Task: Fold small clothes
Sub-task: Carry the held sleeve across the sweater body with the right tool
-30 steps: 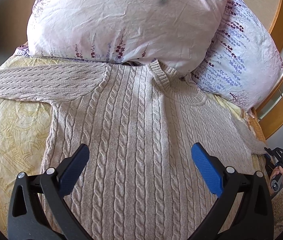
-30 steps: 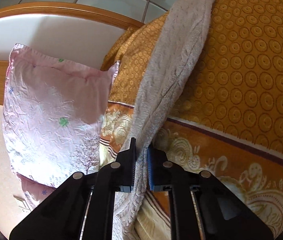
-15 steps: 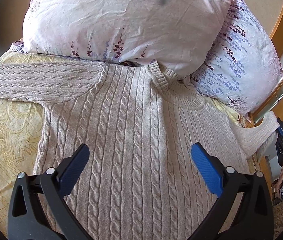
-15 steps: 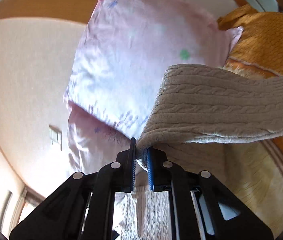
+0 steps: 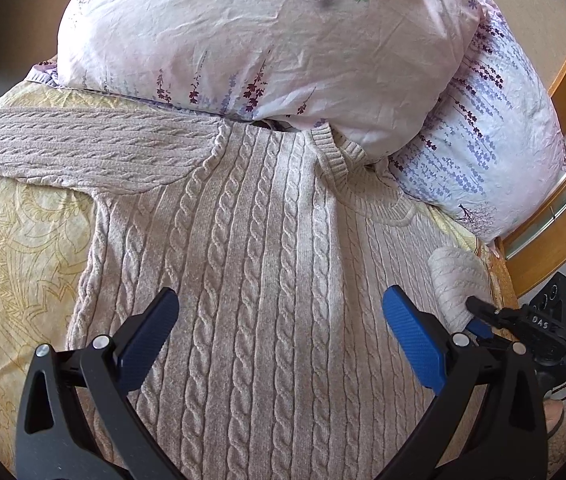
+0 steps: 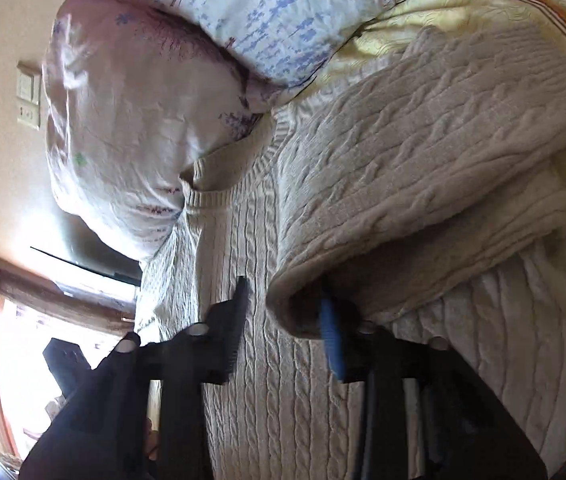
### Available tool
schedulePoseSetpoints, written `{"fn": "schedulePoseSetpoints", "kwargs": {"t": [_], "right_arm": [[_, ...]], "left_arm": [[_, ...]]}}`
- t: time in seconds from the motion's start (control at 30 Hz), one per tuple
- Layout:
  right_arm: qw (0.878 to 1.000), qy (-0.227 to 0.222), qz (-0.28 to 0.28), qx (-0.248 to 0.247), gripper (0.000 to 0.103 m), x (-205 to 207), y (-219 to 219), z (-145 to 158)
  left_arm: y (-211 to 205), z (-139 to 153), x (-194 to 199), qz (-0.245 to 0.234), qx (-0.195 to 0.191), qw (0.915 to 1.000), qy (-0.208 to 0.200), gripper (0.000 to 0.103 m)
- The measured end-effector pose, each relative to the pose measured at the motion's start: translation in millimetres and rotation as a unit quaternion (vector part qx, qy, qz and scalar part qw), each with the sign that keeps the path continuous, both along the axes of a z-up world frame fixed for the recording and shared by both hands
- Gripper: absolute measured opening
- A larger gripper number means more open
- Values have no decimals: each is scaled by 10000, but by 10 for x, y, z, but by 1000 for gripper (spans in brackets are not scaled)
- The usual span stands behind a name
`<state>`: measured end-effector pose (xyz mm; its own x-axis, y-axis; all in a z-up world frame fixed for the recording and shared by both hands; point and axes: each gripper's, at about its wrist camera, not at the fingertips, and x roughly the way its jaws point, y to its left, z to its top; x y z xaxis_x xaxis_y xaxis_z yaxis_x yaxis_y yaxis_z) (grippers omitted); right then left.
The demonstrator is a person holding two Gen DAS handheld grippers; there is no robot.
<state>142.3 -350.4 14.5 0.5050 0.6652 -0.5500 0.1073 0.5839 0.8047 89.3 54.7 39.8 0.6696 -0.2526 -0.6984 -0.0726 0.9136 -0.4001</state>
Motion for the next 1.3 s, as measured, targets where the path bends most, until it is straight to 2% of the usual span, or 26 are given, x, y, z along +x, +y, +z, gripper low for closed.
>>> {"fn": "schedulePoseSetpoints", "kwargs": {"t": [0.03, 0.17, 0.33, 0.4, 0.43, 0.47, 0.53, 0.6, 0.73, 0.87, 1.03, 1.3], "right_arm": [[9998, -20, -195, 90, 62, 30, -95, 3], [9935, 39, -1060, 418, 62, -29, -582, -43], [9708, 269, -2254, 776, 60, -82, -1129, -238], [9603, 330, -2575, 1018, 53, -92, -1278, -341], [9581, 418, -2636, 1038, 45, -67, -1325, -394], [9578, 507, -2656, 978, 30, -35, -1314, -445], [9564, 590, -2670, 1024, 11, 26, -1315, -504], [9551, 391, -2649, 1270, 11, 59, -1242, -458], [9636, -103, -1997, 1773, 10, 267, -867, -164], [9740, -274, -978, 2025, 10, 559, -218, 76], [9861, -67, 344, 1624, 9, 857, 698, 112], [9841, 14, 1587, 797, 9, 1138, 1714, 166]], "left_arm": [[3, -14, 7, 5, -18, 10000, 35, 101], [2, -34, 29, -4, -70, 9999, 73, 101], [-8, -51, 62, -38, -94, 9999, 90, 101], [-6, -66, 86, -46, -107, 9999, 112, 101], [-3, -74, 96, -48, -121, 9998, 122, 101], [-2, -81, 104, -47, -132, 9998, 133, 101], [4, -93, 117, -35, -151, 9998, 153, 101], [25, -96, 119, 2, -181, 9997, 146, 101], [115, -128, 122, 184, -298, 9992, 180, 101], [248, -186, 127, 446, -608, 9968, 268, 101], [397, -164, 83, 700, -641, 9954, 136, 101], [754, -151, 65, 1271, -746, 9891, 33, 101]]}}
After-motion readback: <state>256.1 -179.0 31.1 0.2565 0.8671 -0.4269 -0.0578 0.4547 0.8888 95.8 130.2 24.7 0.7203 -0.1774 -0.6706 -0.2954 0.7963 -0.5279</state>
